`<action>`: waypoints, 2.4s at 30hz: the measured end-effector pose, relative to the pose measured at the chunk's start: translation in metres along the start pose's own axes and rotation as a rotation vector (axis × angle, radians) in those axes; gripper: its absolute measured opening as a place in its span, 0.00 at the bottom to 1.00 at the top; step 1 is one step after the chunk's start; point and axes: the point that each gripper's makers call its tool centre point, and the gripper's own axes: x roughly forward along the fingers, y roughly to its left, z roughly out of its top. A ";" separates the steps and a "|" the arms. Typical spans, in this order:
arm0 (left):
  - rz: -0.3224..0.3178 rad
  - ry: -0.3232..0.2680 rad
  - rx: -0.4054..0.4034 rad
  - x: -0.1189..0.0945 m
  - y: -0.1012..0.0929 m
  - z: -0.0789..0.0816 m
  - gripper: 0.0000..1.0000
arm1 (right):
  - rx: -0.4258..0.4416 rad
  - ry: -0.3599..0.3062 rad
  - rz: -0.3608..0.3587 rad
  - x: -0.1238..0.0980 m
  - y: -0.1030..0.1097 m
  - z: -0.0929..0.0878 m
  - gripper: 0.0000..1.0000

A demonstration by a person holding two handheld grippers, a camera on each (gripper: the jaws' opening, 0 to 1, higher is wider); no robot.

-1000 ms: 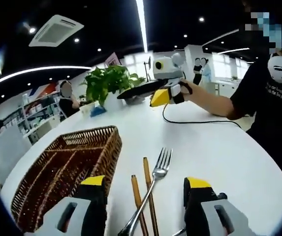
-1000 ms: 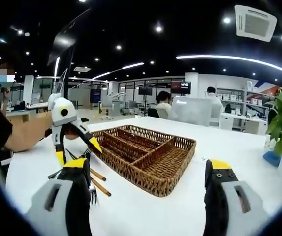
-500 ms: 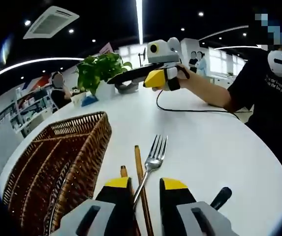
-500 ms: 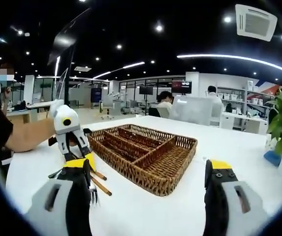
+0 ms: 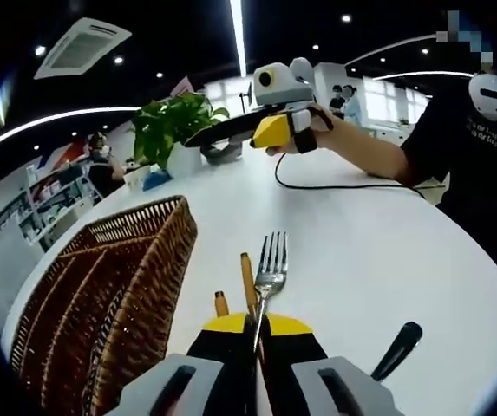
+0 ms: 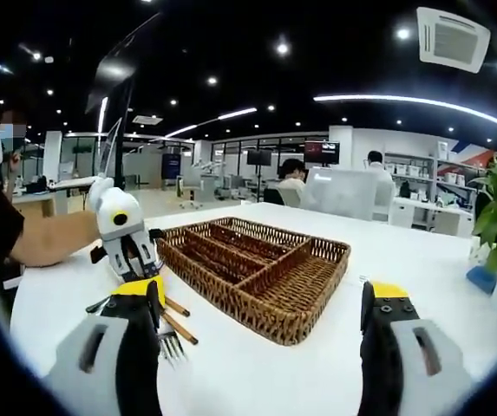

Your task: Arrange the knives, forks, and spoons in their matching storage slots by inserting each utensil handle-first until every utensil is classified and aligned in the correct compartment

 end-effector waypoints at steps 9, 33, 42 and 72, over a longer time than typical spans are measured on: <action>-0.004 -0.021 0.015 -0.001 -0.002 0.006 0.03 | -0.007 0.009 0.009 0.000 0.003 -0.002 1.00; -0.019 -0.072 0.044 -0.008 -0.005 0.022 0.00 | -0.207 0.209 0.365 0.003 0.082 -0.053 0.60; -0.045 -0.099 0.069 -0.010 -0.014 0.036 0.00 | -0.278 0.198 0.433 -0.001 0.096 -0.058 0.26; -0.065 -0.111 0.041 -0.012 -0.018 0.036 0.07 | -0.135 0.095 0.693 -0.017 0.142 -0.037 0.00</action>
